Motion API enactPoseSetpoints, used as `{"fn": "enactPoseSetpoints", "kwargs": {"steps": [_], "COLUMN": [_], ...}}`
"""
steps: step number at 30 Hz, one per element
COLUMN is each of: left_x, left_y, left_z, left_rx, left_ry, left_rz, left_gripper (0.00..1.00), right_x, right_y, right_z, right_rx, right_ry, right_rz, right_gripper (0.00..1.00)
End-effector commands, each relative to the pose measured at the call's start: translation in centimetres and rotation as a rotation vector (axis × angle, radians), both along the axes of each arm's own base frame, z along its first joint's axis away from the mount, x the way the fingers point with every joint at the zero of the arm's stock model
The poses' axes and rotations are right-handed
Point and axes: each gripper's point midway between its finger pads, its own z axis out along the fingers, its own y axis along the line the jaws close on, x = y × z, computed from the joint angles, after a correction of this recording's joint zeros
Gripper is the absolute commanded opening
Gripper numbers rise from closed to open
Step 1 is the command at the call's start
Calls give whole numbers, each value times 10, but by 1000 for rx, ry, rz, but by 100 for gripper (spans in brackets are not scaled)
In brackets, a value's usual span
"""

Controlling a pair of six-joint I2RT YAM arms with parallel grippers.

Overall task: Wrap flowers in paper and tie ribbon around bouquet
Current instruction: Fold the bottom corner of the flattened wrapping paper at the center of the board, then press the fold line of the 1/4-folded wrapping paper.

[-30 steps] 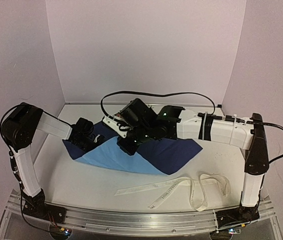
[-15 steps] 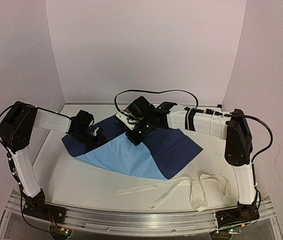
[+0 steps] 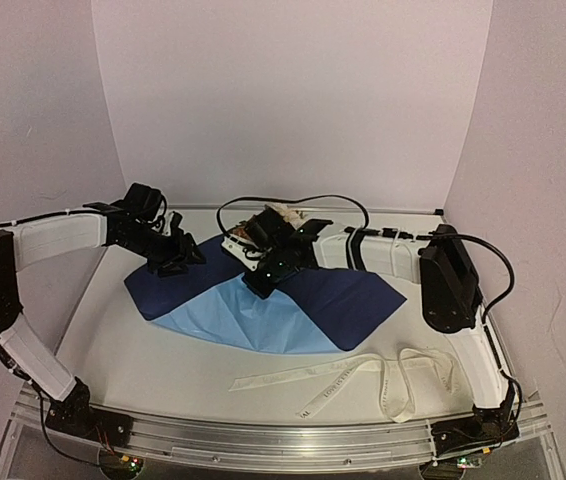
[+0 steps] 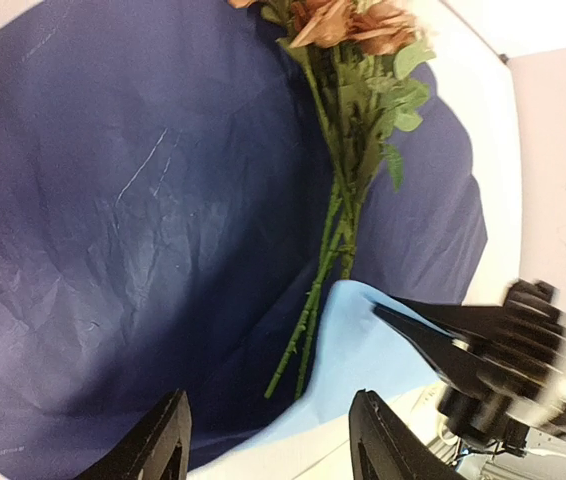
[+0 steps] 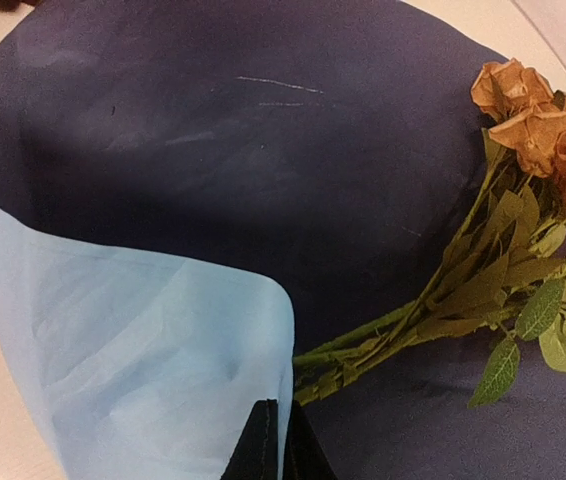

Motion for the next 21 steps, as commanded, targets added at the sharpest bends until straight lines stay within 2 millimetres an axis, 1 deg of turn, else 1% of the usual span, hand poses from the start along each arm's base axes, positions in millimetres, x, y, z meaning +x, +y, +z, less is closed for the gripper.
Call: {"fn": "enactPoseSetpoints", "kwargs": {"steps": [1,2,6,9,12,16,21], "left_x": [-16,-22,-42,-52,-56,-59,-57], "left_y": [0,-5,-21,-27,-28,-24,-19], "left_z": [21,18,-6,-25,-42,-68,-85], "left_rx": [6,-1,-14,-28,-24,6,40], "left_ry": [-70,-68,-18,24,53,103,122], "left_rz": [-32,-49,-96,-105,-104,-89,-61], "left_gripper": [54,53,43,36,31,27,26], "right_x": [23,26,35,42,51,56,58], "right_y": [12,13,16,17,18,19,15], "right_z": [2,1,-8,-11,-12,-10,-12], "right_rx": [17,20,7,-3,-9,-22,-43], "right_ry": [-97,-109,-146,-182,-222,-251,-263], "right_rz": [-1,-3,-4,-8,-17,-18,-11], "right_gripper": [0,0,0,0,0,0,0]}}
